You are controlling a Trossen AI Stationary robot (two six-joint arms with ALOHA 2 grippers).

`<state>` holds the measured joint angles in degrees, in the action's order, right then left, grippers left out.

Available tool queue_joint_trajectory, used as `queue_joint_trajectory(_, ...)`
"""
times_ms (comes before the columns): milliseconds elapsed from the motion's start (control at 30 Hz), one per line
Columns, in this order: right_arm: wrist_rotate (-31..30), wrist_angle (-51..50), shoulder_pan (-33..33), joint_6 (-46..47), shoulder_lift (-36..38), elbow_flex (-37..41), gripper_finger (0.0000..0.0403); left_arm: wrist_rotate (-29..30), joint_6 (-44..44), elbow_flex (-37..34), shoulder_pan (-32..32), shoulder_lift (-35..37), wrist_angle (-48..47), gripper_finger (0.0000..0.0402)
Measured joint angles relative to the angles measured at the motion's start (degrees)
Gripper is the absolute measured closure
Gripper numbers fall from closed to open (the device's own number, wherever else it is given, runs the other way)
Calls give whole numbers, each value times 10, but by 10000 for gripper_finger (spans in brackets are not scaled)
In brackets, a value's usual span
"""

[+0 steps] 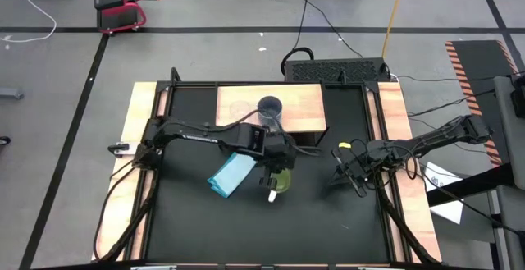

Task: Stack small to large cups/mugs on shelf
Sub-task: Put the green mug on the shelf

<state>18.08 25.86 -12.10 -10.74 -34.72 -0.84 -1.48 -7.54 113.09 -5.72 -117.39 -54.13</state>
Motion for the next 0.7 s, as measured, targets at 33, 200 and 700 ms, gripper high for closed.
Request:
queue_joint_trajectory(33, 0, -1, 0, 1, 0, 0, 403, 0, 1, -1, 0, -6, -1, 383)
queue_joint_trajectory(200, 0, -8, 0, 9, -4, 0, 403, -5, 5, -1, -1, -36, 16, 383)
queue_joint_trajectory(700, 0, -4, 0, 9, -9, 0, 403, -21, 8, 0, -15, -78, 47, 383)
